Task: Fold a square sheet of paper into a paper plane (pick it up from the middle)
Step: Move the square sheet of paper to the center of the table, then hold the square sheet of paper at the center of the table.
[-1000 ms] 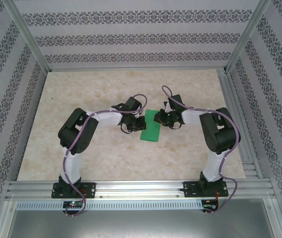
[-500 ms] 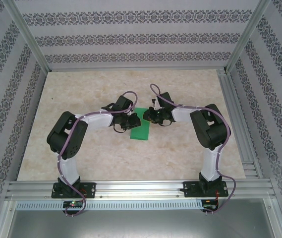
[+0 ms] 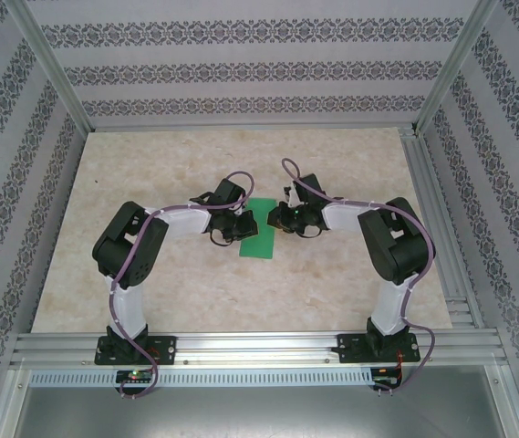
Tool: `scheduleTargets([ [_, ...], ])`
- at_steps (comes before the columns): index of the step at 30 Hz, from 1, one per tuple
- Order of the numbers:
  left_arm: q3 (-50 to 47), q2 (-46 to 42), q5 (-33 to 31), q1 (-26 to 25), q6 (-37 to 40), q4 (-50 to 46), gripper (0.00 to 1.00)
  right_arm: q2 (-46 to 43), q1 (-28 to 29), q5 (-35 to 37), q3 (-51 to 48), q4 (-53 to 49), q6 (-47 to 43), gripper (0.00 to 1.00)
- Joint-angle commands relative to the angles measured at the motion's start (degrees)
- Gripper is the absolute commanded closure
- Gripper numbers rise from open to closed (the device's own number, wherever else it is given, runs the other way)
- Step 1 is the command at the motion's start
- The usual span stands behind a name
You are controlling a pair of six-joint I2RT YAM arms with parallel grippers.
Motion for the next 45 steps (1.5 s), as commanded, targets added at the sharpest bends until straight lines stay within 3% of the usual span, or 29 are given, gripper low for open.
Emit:
scheduleTargets([
  [1, 0.9, 0.3, -0.6, 0.2, 0.4, 0.1, 0.90, -1.7, 0.6, -2.0, -1.7, 1.5, 0.8, 0.82],
  [11, 2.8, 0.2, 1.7, 0.2, 0.7, 1.0, 0.89, 2.3, 0.8, -2.4, -0.3, 1.6, 0.7, 0.84],
  [24, 10.9, 3.3, -0.8, 1.4, 3.0, -2.8, 0.89, 6.1, 1.1, -5.1, 5.0, -5.2, -9.3, 0.86],
  [37, 15.7, 10.0, 3.6, 2.3, 2.7, -0.7, 0.89, 2.3, 2.6, -5.0, 2.7, -6.8, -11.4, 0.86],
  [45, 17.0, 12.9, 0.6, 2.3, 3.9, -4.3, 0.90, -0.1, 2.6, -3.4, 1.4, -5.0, -9.4, 0.86],
])
